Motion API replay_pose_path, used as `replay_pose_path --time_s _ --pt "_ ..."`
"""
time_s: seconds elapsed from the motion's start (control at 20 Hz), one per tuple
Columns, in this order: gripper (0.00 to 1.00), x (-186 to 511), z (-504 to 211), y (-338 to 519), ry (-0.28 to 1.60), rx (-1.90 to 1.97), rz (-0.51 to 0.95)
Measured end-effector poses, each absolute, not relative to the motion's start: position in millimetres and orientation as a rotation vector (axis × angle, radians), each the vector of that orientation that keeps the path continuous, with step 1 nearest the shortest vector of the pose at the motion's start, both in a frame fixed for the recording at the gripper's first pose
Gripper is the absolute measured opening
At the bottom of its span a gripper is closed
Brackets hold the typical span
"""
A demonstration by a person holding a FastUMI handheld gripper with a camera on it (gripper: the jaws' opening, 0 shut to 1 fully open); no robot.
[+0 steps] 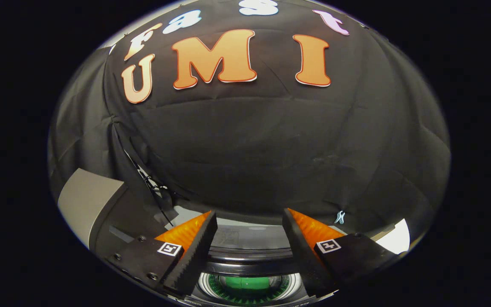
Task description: Put the clothes into the washing machine and then close the washing machine lid.
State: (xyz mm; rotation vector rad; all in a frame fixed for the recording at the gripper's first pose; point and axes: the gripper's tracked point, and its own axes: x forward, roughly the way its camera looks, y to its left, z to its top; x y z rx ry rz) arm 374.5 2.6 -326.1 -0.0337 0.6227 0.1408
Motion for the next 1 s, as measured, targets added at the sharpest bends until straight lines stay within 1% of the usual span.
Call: replay_pose_path --time_s 0.25,0.6,0.8,1.0 --pt "0.99 326.5 -346.2 -1.9 0.659 -0.029 0.121" --pt "0.99 251.9 -406.9 2.7 0.768 0.037 0.091" --pt "0.99 249.9 -405.1 2.9 0.754 0.028 0.093" --pt "0.99 253.8 -377.5 11.7 0.706 0.029 0.113"
